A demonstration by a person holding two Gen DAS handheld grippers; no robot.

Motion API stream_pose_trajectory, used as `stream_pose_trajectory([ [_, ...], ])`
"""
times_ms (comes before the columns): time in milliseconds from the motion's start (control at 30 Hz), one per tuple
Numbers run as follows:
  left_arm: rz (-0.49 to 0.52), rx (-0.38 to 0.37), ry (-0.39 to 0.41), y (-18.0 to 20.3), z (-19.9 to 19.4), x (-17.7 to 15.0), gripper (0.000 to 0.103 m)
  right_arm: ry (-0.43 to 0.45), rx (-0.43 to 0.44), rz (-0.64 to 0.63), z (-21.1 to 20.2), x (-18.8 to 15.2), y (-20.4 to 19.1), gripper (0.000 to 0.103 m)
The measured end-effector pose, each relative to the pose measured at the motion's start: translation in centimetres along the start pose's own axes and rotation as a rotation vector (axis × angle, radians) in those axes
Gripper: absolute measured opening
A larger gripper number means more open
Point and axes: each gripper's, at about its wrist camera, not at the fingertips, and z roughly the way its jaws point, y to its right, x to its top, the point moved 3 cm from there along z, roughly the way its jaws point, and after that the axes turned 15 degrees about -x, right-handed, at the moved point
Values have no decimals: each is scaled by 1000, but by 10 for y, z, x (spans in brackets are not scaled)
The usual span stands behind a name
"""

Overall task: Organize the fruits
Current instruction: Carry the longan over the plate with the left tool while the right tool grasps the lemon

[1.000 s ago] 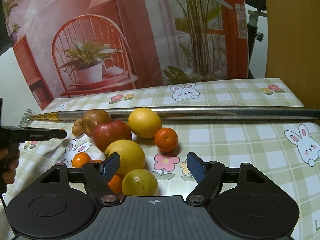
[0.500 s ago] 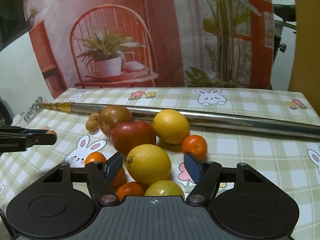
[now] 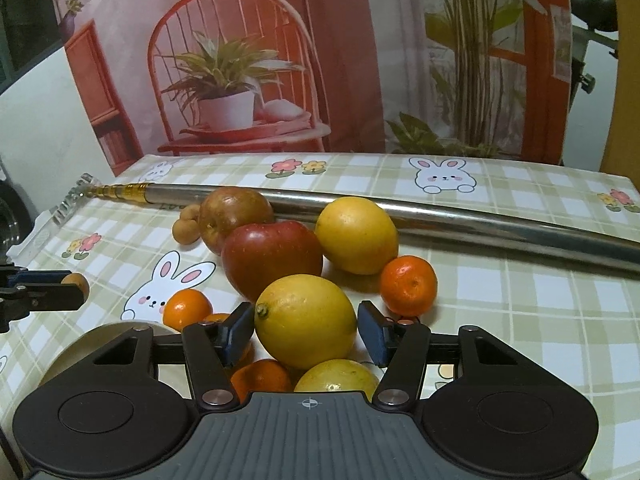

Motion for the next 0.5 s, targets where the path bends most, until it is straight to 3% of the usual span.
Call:
stream_pose_trajectory([
  [300,-9,-2,4,0,-2,-3,28,7,-10,122,-14,-4,28,51],
  [500,-17,-4,5,0,-2,-4,28,-4,-42,123,-15,-6,35,48],
])
